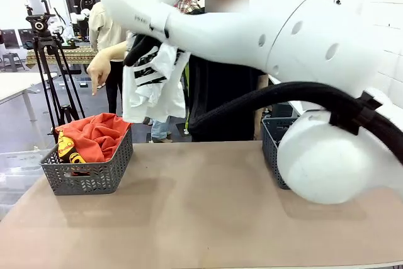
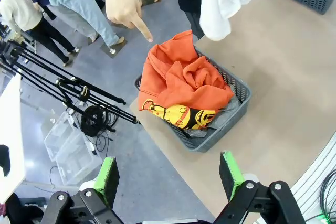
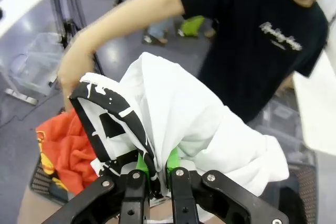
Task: Sort the tops and bottoms.
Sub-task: Sort the clothes according to human instructions.
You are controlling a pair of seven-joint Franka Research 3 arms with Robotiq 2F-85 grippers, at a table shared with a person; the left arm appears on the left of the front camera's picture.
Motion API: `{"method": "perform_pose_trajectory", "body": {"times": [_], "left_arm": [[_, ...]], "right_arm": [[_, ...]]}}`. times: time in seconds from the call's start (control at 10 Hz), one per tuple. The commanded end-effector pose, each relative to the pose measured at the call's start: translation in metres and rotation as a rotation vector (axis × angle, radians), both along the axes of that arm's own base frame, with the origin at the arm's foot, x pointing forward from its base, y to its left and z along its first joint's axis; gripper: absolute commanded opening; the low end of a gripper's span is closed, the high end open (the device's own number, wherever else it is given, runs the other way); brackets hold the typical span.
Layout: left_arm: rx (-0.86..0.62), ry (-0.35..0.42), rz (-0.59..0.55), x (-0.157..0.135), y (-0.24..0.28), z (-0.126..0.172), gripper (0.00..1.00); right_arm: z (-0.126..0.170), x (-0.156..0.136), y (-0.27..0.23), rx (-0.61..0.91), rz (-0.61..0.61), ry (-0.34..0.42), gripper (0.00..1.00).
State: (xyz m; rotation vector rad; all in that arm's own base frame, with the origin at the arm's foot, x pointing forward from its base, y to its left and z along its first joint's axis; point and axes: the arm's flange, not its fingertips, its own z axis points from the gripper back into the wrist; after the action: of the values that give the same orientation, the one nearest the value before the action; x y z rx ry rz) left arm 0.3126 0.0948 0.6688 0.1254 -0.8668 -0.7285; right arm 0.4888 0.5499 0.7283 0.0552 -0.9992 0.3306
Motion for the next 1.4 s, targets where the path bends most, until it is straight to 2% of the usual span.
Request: {"method": "perform_pose_trajectory", "body": {"times": [0.0,0.2,0.3,0.4,0.5,0.6,1.0,1.1,1.3], "left_arm": [[-0.001,-0.002,0.003,0.000,0.001,0.002,1.00],[-0.001,-0.002,0.003,0.000,0.001,0.002,1.00],[-0.001,-0.002,0.003,0.000,0.001,0.002,1.00],[-0.001,-0.002,0.003,0.000,0.001,0.002,1.00],[-0.001,-0.002,0.003,0.000,0.001,0.002,1.00],[-0.001,-0.002,0.003,0.000,0.001,0.002,1.00],[-0.001,-0.002,0.003,0.000,0.001,0.002,1.00],[-0.001,-0.002,0.003,0.000,0.001,0.002,1.00],[-0.001,-0.002,0.003,0.000,0.001,0.002,1.00]], "right_arm": [[0.050,0.067,0.112,0.059,0.151,-0.036,0.00],[0.052,0.096,0.166,0.070,0.238,-0.063,0.00],[0.056,0.103,0.188,0.070,0.261,-0.106,0.00],[0.057,0.113,0.208,0.086,0.295,-0.118,0.00],[0.041,0.130,0.221,0.046,0.360,-0.035,0.00],[-0.045,-0.004,0.057,0.078,0.252,-0.102,0.00],[-0.053,0.001,0.057,0.062,0.277,-0.091,0.00],[-0.050,0.008,0.079,0.133,0.302,-0.120,0.00],[-0.060,0.063,0.158,0.157,0.356,-0.083,0.00]]}}
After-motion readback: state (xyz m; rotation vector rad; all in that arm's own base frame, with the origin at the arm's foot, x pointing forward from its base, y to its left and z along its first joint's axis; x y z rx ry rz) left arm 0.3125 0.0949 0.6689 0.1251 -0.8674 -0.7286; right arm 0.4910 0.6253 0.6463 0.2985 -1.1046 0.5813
